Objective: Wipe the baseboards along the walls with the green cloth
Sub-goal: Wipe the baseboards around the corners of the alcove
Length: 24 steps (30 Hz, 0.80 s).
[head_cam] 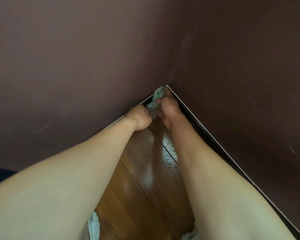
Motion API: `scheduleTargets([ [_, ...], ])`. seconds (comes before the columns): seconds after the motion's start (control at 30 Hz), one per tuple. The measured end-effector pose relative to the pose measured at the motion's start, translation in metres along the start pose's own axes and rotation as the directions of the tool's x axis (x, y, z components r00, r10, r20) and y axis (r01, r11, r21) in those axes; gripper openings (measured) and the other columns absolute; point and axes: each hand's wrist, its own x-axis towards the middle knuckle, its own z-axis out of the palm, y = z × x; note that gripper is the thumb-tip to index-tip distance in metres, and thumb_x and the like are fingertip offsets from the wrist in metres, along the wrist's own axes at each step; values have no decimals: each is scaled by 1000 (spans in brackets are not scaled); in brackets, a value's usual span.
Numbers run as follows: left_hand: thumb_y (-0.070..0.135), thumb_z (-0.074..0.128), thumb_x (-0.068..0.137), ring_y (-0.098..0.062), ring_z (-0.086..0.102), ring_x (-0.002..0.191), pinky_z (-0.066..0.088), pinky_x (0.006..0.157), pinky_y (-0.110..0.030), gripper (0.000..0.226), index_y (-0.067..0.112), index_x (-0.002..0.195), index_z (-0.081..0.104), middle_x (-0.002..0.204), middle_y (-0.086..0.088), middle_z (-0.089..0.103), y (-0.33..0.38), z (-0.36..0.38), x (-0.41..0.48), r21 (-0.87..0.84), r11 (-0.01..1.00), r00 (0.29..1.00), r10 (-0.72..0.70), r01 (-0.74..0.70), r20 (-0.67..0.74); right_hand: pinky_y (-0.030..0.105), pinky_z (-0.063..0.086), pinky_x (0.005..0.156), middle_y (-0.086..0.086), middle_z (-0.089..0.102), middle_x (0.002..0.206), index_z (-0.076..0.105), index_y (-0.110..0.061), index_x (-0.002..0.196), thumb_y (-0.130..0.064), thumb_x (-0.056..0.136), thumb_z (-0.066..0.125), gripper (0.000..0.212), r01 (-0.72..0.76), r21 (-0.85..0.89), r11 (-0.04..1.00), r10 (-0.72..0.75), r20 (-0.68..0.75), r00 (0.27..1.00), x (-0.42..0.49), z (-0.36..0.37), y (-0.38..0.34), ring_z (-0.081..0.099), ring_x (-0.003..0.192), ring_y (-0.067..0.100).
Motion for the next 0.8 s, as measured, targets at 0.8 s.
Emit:
scheduleTargets([
  [0.8, 11, 54, 91, -34, 71, 104, 59, 91, -44, 23, 1, 103, 71, 106, -18, 74, 4, 11, 15, 13, 1000, 998, -17, 17, 54, 34, 39, 108, 1, 47, 141, 35, -27, 150, 1, 92, 42, 65, 101, -233, 967, -121, -71, 990, 12, 3, 13, 49, 123, 19],
])
